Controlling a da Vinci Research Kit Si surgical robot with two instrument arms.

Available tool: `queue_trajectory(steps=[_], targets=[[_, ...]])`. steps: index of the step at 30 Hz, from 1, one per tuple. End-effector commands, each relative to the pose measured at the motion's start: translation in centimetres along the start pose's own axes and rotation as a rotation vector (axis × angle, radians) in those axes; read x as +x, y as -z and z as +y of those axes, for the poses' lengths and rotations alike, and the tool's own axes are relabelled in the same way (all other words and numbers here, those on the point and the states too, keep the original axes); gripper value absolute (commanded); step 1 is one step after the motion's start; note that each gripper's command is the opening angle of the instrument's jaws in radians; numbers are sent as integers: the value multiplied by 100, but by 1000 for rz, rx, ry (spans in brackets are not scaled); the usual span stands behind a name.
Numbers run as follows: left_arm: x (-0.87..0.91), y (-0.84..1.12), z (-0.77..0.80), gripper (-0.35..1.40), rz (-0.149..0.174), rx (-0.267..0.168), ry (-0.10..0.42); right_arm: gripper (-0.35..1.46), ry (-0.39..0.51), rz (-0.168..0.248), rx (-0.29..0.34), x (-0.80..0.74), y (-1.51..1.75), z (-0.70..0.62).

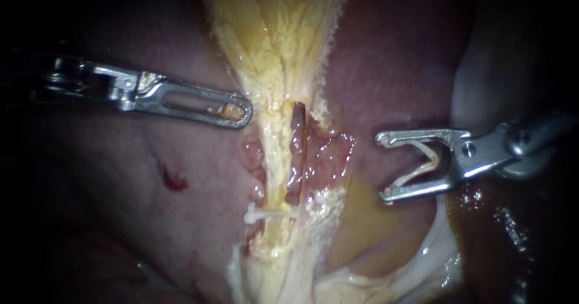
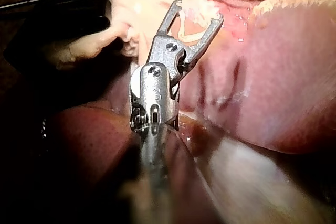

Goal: Clipping second clip left tube

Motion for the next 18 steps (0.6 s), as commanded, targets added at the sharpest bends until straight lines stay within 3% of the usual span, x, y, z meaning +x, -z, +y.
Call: queue_trajectory(steps=[1,8,18], targets=[[0,0,0,-35,0,0,0,49,0,0,1,0,0,0],[-1,9,-2,-35,4,3,12,49,-5,0,0,0,0,0],[-14,52,-23,-35,4,1,26,49,-6,3,-1,0,0,0]])
